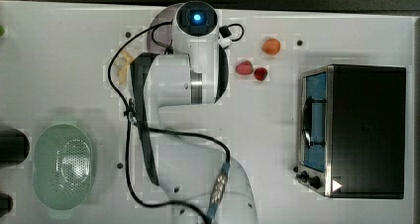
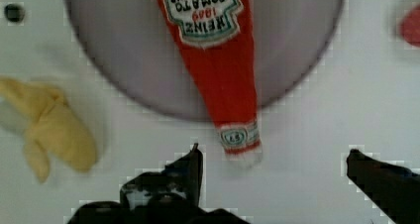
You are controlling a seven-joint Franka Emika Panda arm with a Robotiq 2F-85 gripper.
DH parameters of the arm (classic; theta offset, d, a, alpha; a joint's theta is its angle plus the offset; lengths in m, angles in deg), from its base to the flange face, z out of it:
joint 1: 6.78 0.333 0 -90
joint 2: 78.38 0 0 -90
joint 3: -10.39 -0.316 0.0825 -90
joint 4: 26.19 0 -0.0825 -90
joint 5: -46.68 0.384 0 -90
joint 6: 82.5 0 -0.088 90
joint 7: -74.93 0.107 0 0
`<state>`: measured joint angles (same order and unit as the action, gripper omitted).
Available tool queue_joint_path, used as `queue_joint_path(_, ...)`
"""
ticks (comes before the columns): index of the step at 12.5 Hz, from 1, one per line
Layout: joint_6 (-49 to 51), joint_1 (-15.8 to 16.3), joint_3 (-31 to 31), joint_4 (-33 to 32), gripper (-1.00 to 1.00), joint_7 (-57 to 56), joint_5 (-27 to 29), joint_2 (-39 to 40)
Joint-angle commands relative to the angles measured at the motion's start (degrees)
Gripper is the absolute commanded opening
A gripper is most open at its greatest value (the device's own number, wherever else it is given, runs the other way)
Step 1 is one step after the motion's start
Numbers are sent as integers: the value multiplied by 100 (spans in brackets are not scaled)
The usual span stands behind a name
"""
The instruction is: Pick ketchup from plate and place it on table.
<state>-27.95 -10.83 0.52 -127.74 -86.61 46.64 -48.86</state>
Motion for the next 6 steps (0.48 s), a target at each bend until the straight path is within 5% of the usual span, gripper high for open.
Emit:
queue_joint_path(1, -627, 121, -32, 203, 100, -532, -106, 355)
queue_joint_path(6, -1468, 163, -26, 519, 100, -659, -642, 1111)
